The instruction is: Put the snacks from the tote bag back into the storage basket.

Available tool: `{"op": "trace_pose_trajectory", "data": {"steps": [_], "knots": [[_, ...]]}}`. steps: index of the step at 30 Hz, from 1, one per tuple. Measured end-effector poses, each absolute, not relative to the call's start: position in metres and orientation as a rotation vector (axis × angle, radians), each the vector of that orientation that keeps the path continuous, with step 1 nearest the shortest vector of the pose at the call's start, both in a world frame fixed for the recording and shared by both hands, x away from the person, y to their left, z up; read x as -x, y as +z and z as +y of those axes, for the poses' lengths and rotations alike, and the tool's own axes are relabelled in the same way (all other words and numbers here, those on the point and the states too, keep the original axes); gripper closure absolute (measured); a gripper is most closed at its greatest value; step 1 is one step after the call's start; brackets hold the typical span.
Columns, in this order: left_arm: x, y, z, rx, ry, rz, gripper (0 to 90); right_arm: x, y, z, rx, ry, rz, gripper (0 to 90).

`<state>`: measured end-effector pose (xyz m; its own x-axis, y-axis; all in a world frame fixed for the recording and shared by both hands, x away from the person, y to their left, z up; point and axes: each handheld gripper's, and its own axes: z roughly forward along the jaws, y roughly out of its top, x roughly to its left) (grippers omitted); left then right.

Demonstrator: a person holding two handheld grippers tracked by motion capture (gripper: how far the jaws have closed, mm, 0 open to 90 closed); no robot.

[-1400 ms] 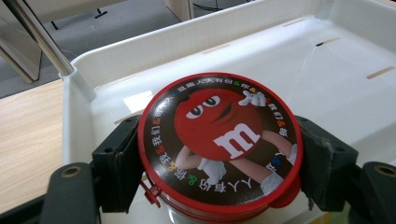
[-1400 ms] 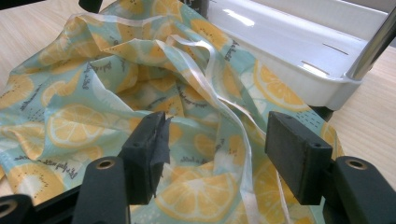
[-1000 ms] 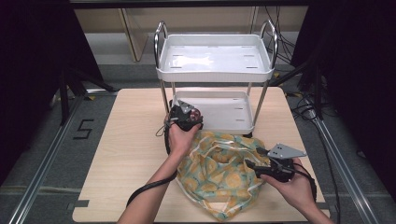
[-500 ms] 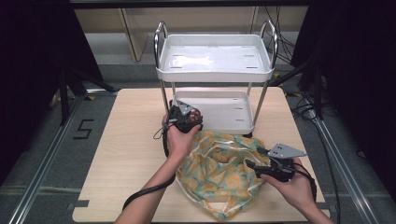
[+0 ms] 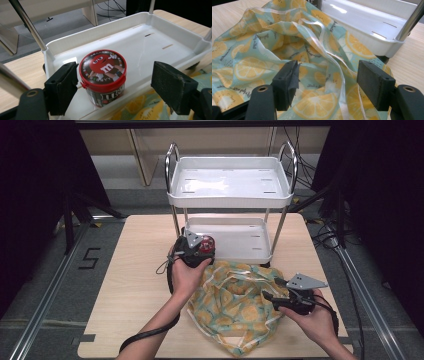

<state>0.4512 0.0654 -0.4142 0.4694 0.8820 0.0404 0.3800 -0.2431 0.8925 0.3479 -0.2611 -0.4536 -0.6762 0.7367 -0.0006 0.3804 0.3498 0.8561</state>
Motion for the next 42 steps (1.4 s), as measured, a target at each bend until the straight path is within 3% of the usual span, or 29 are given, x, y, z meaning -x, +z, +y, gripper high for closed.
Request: {"op": "trace_pose_trajectory", "data": {"steps": [42], "knots": [[-0.381,-0.43,0.131,-1.891,0.676,1.018,21.5,-0.35,-0.455,-0.262,-0.969,1.259,2.237,35.1]]}}
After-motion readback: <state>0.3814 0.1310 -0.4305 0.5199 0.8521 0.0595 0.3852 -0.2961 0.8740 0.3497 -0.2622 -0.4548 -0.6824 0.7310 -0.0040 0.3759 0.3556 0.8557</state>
